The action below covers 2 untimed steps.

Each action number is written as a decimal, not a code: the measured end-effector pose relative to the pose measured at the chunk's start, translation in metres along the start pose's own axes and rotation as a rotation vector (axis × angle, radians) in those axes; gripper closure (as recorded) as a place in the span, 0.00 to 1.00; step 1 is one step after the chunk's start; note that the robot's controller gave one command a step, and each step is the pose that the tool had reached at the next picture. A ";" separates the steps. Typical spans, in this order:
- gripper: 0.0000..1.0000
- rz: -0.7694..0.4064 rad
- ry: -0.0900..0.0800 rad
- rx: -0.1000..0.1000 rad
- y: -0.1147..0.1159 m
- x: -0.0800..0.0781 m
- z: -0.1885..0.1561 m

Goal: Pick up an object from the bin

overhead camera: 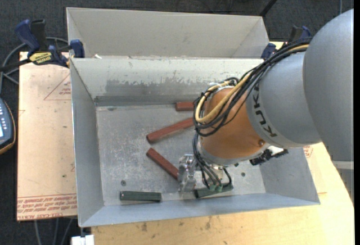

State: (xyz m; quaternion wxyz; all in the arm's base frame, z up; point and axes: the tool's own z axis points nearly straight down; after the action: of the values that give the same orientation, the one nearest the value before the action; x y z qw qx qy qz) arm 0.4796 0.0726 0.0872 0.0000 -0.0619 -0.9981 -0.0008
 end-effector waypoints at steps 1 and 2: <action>1.00 0.069 -0.007 0.000 -0.020 -0.044 -0.026; 0.00 0.068 -0.002 0.000 -0.019 -0.042 -0.025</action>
Offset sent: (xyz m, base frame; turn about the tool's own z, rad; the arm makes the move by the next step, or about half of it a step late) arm 0.0389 -0.0247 0.0253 0.0662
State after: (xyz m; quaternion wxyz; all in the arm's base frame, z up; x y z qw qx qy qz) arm 0.5189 0.0483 0.1122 -0.0009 -0.0956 -0.9954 -0.0007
